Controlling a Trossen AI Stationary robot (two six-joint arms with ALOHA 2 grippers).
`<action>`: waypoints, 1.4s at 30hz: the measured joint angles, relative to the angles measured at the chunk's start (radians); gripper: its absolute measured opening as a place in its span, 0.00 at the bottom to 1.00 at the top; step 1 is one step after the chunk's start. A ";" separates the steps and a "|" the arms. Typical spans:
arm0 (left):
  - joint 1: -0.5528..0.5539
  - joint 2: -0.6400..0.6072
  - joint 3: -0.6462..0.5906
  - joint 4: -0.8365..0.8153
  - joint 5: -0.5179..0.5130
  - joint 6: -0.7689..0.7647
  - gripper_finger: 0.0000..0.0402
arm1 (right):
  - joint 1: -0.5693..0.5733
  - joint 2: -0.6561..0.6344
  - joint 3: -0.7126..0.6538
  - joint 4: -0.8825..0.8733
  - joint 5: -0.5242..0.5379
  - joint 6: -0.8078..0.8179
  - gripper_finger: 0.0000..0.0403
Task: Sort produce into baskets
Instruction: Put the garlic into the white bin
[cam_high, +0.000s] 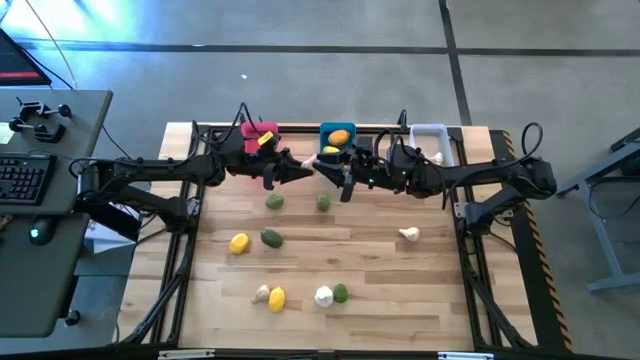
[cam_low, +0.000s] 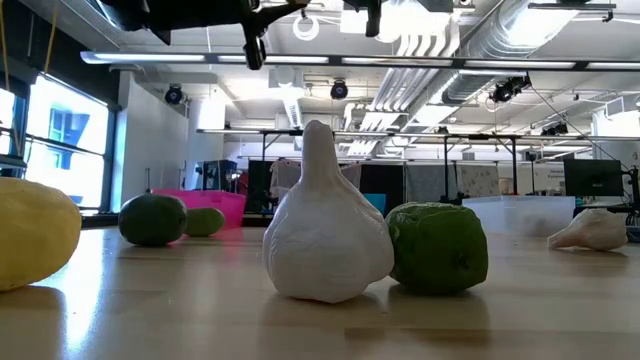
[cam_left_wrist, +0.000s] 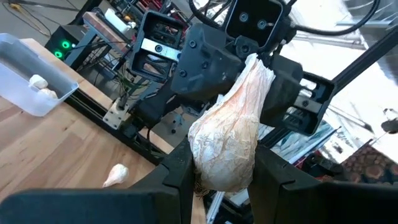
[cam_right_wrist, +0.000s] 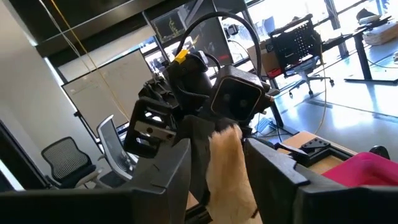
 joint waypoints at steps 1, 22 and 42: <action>0.000 0.000 0.000 0.012 0.000 -0.011 0.22 | 0.000 0.000 0.000 0.000 0.005 0.000 0.35; -0.015 0.089 0.113 0.007 0.006 -0.028 0.22 | 0.007 0.000 0.000 0.040 0.038 -0.015 0.45; -0.011 0.122 0.116 0.004 0.023 0.041 0.32 | 0.000 -0.001 0.000 0.060 0.077 -0.088 0.01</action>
